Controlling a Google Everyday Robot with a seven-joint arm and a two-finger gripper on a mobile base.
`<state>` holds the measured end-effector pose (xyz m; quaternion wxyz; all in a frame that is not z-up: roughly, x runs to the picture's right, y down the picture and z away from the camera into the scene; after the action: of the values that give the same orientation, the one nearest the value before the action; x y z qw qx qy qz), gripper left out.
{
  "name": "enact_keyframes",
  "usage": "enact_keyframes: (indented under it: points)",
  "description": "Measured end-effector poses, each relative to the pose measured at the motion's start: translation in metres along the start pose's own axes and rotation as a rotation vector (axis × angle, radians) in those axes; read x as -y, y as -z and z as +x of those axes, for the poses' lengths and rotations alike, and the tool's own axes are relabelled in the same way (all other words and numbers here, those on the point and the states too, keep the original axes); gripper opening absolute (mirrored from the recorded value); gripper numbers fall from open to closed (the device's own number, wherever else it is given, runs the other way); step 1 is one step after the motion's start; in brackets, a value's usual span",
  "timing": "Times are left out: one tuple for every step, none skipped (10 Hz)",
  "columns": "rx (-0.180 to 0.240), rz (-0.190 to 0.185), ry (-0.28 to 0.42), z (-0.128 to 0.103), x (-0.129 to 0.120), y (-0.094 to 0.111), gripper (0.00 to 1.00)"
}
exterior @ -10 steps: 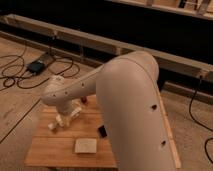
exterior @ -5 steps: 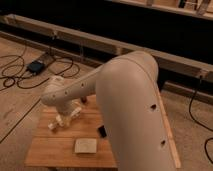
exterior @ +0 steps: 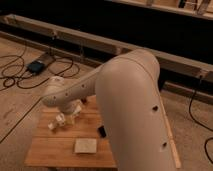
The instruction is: Stand the bottle upright
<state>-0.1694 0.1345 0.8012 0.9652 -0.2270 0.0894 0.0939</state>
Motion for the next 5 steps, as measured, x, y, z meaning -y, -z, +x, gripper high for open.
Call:
enact_keyframes:
  points:
    - [0.001,0.026,0.065,-0.006,0.004,0.002,0.71]
    - [0.008,0.048,0.137,-0.015,0.005,0.005,0.71]
    - [0.012,0.055,0.183,-0.022,0.004,0.004,0.71]
    - [0.015,0.056,0.244,-0.031,-0.001,0.004,0.71]
    - [0.012,0.052,0.307,-0.040,-0.008,0.002,0.71]
